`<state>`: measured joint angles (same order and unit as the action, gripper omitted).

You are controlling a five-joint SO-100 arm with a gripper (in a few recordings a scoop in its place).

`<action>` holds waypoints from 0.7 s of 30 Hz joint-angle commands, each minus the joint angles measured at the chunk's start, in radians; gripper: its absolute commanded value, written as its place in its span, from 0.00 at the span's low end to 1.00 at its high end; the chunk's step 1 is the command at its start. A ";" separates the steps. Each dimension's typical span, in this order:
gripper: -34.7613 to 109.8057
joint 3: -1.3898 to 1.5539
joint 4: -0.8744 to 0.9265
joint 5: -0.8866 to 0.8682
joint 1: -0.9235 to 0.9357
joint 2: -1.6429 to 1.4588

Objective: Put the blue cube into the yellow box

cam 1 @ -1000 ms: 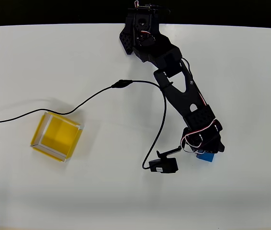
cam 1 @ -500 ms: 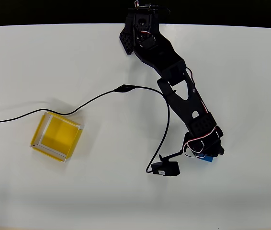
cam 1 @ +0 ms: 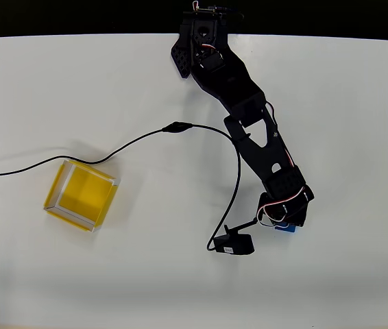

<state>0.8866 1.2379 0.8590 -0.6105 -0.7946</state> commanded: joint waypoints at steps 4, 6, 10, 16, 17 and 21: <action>0.35 0.011 0.034 0.078 0.028 -0.255; 0.35 0.049 0.034 0.100 0.055 -0.321; 0.34 0.110 0.058 0.149 0.126 -0.446; 0.34 0.279 0.061 0.227 0.293 -0.669; 0.34 0.316 0.061 0.241 0.328 -0.709; 0.34 0.483 0.034 0.324 0.492 -0.879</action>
<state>1.2947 1.2855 1.1244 -0.2470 -1.3852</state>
